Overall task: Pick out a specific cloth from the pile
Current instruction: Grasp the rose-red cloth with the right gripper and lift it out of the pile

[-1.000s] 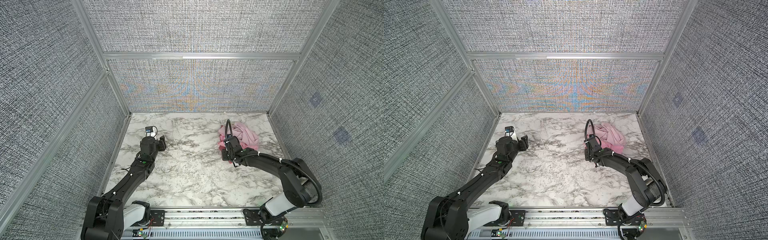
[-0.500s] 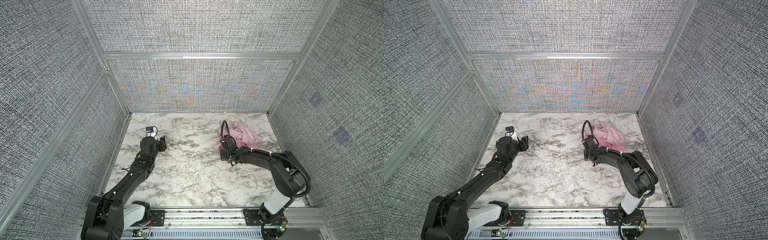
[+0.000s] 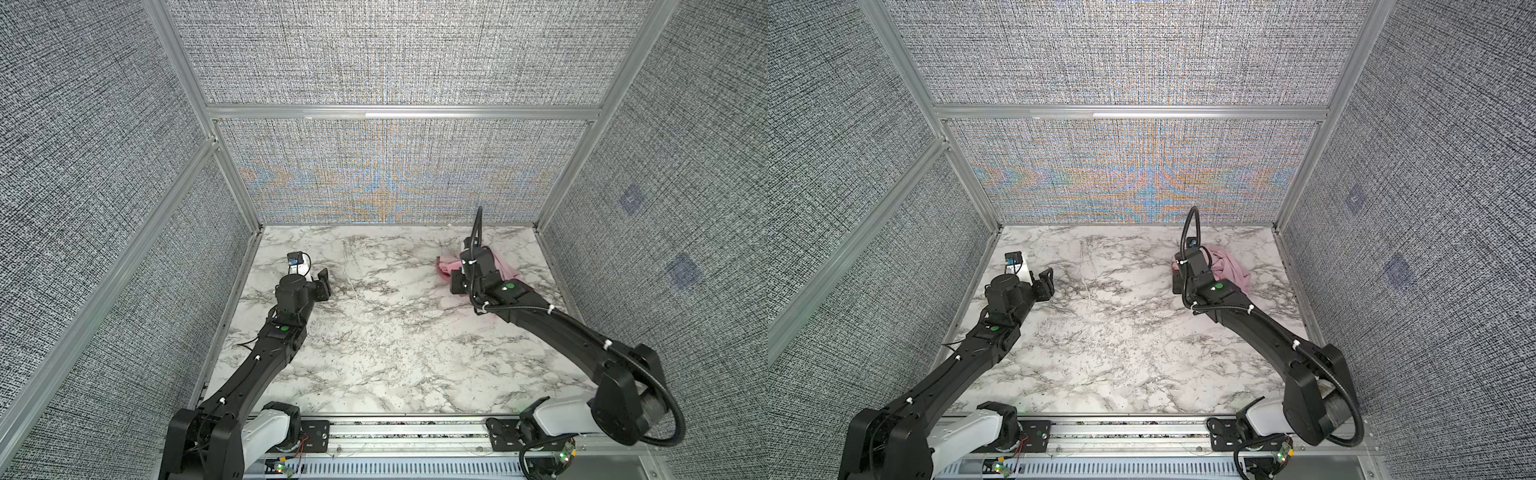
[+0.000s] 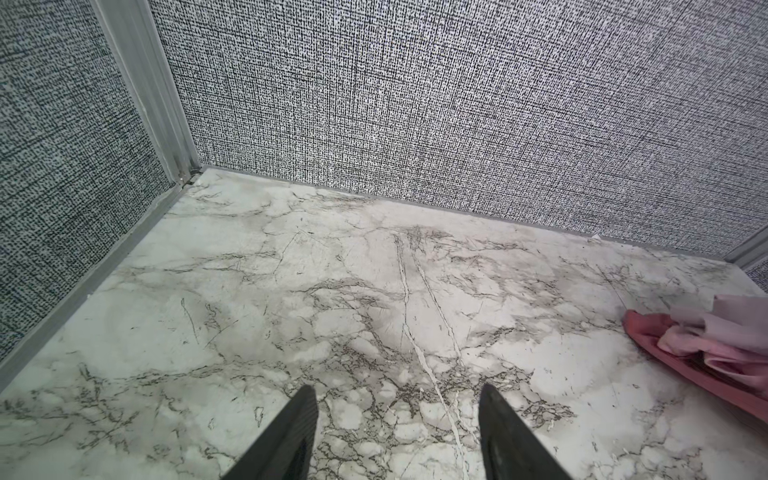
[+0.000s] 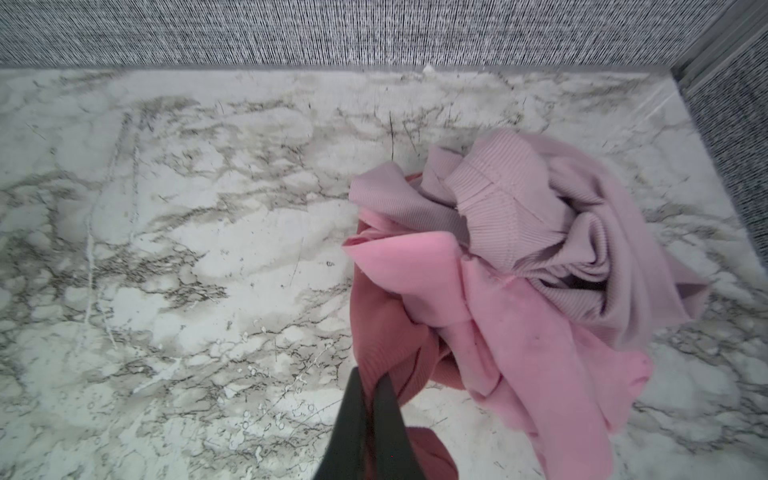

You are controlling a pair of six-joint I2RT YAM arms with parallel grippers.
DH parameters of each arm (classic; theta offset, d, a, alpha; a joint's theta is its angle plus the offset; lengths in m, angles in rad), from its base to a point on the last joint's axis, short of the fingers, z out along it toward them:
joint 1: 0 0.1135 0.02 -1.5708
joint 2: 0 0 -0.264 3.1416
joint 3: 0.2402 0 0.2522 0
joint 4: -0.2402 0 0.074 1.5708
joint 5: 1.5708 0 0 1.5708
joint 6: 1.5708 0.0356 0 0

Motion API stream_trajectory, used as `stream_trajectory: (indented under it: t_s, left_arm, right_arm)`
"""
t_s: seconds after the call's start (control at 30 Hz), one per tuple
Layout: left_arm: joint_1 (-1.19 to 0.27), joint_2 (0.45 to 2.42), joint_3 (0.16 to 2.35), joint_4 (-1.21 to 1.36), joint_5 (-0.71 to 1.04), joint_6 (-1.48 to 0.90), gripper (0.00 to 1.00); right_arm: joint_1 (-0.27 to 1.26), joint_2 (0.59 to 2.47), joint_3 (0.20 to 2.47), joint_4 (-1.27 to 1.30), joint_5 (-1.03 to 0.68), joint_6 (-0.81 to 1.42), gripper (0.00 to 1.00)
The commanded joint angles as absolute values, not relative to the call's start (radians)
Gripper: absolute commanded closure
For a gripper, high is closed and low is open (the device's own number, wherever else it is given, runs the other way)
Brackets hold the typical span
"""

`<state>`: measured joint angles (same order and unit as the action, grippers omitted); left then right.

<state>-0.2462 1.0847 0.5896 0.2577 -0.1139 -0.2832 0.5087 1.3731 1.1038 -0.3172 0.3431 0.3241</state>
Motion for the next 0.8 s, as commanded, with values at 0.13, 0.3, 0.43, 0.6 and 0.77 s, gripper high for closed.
stream_trajectory:
  t_s: [0.13,0.3,0.43,0.6,0.77]
  left_arm:
    - [-0.246,1.082,0.629,0.236,-0.129,-0.269,0.36]
    - [-0.246,1.089,0.652,0.219,-0.122,-0.271,0.36]
    - [-0.246,1.085,0.660,0.214,-0.127,-0.267,0.36]
    - [-0.245,1.074,0.673,0.203,-0.130,-0.264,0.36]
    - [-0.245,1.051,0.688,0.185,-0.132,-0.265,0.36]
  right_arm:
    - [0.437,1.315,1.242,-0.348,0.315,0.269,1.00]
    - [0.367,1.298,1.327,-0.354,0.272,0.254,1.00]
    - [0.333,1.285,1.376,-0.357,0.238,0.253,1.00]
    - [0.318,1.279,1.447,-0.369,0.178,0.252,1.00]
    - [0.318,1.286,1.549,-0.386,0.069,0.257,1.00]
